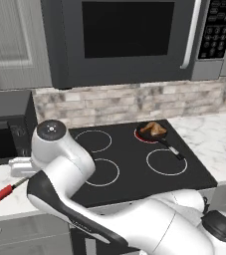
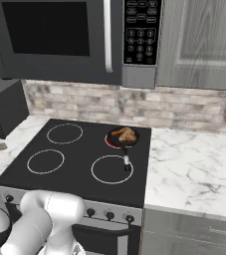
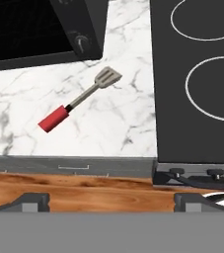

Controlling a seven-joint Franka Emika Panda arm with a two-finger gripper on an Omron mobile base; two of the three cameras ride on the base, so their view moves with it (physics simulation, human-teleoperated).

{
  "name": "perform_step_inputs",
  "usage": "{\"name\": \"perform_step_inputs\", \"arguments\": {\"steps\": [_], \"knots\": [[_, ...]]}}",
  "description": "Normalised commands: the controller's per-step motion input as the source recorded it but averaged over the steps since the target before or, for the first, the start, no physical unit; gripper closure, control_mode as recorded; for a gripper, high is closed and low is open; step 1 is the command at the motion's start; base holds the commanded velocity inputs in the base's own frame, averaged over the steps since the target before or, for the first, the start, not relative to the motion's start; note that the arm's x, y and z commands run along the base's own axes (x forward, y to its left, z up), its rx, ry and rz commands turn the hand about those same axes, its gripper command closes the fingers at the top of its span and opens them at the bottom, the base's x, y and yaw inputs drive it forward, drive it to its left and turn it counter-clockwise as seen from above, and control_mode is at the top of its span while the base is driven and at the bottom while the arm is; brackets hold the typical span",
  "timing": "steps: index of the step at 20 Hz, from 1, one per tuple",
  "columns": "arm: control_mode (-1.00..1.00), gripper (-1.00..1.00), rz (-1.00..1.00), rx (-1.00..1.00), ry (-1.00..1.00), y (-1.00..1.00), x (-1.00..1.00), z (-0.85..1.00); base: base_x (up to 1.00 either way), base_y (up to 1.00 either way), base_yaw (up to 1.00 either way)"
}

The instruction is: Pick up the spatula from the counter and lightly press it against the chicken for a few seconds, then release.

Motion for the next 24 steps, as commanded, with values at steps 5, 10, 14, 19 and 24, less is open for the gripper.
{"name": "perform_step_inputs", "arguments": {"steps": [5, 10, 14, 19, 24], "knots": [[-1.00, -1.00, -0.06, 0.03, 0.00, 0.34, 0.00, 0.00, 0.00, 0.00, 0.00], [-1.00, -1.00, -0.07, 0.03, 0.00, 0.26, 0.00, -0.01, 0.00, 0.00, 0.00], [-1.00, -1.00, -0.07, 0.05, 0.02, 0.19, 0.01, -0.10, 0.00, 0.00, 0.00], [-1.00, -1.00, -0.06, 0.05, 0.07, 0.09, 0.10, -0.21, 0.00, 0.00, 0.00], [-1.00, -1.00, -0.05, 0.03, 0.06, 0.05, 0.18, -0.14, 0.00, 0.00, 0.00]]}}
